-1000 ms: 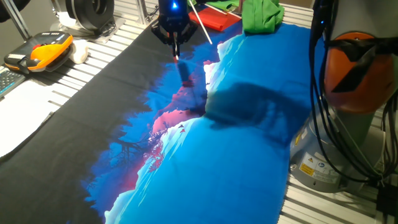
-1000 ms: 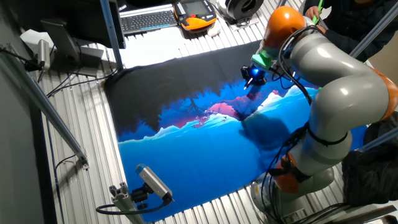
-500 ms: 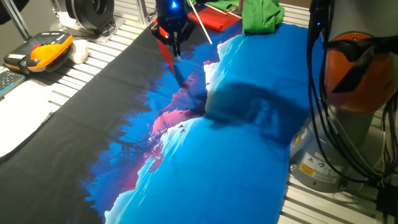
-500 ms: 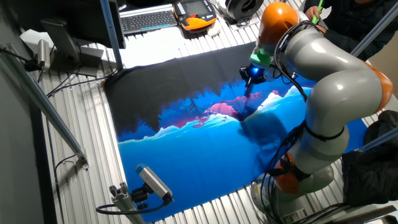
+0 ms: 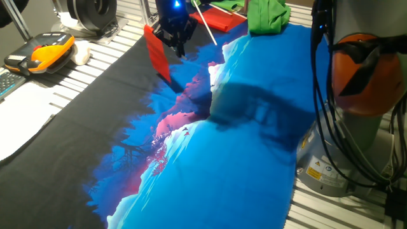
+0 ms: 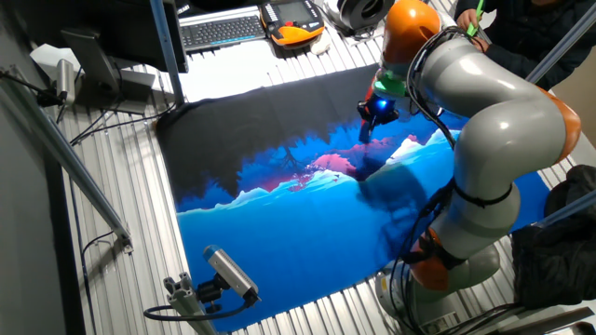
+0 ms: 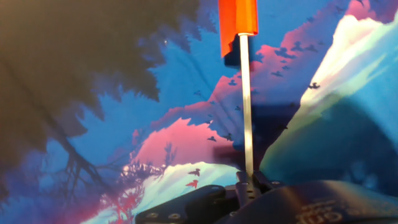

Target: Wave the flag

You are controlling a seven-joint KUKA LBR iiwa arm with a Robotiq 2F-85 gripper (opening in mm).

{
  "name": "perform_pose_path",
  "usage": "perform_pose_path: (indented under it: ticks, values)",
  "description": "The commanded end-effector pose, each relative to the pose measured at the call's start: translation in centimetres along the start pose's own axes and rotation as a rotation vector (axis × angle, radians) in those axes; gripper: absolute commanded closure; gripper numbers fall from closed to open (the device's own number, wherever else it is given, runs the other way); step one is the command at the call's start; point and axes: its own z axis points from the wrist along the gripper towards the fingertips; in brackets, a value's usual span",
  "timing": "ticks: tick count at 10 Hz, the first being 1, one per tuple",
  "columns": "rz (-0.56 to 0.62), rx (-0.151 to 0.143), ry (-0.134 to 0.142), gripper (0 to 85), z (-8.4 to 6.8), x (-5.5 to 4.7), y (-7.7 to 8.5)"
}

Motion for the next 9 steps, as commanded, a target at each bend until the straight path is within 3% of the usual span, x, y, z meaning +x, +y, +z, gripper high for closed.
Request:
perform_pose_path:
  ticks: [1,4,6,9]
  values:
    - [-0.577,0.070,0.012,85.0,0.02,-0.03,0.05]
    - [-0.720,0.051,-0.069,85.0,0.05,-0.26,0.30]
    - [-0.772,0.056,-0.075,85.0,0.06,-0.29,0.34]
    - [-0.853,0.109,-0.076,85.0,0.11,-0.33,0.56]
